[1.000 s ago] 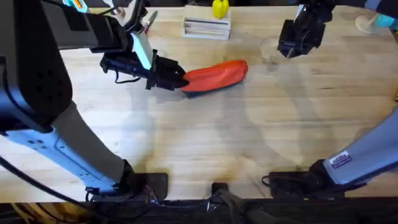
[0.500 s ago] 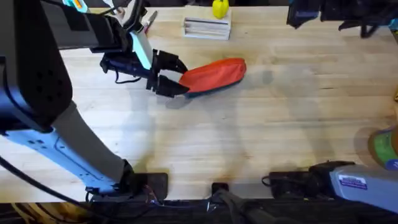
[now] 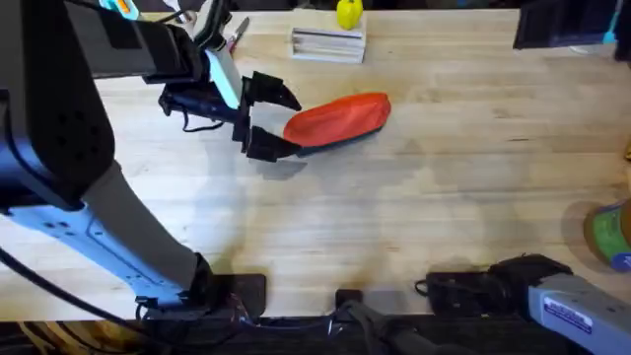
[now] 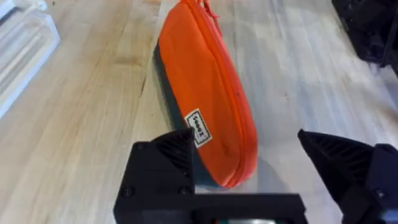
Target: Unzip the bag, pick up the pens from the table one at a time and place them inside, then zip the bag closed.
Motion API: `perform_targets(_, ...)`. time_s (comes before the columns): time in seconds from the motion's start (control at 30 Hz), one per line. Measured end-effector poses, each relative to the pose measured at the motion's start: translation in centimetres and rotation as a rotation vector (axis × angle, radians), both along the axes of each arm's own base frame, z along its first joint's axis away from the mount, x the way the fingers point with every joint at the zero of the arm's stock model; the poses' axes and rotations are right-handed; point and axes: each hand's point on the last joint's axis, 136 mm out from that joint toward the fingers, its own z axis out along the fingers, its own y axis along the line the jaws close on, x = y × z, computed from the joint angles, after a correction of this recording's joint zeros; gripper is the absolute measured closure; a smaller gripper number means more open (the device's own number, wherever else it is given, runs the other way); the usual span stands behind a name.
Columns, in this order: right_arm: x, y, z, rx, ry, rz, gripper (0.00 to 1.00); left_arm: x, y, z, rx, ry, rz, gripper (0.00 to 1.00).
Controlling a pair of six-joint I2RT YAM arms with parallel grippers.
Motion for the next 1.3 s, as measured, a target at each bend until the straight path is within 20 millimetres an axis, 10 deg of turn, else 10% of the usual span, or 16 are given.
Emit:
perform_targets(0.27,-1.5,-0.3,0.4,0.002,-0.010,0.000,0.005,-0.5,1.1,2.4,0.138,0.061,-0.035,0.004)
perform_targets(0.8,-2.6,-0.5,-0.6,-0.015,0.054,0.006,0.005,1.5,4.8,19.6,0.464,-0.259,0.260,0.005)
perform_targets(1.3,-2.6,-0.5,-0.6,-0.016,0.054,0.006,0.006,-2.6,5.4,22.8,0.427,0.024,0.553,0.005)
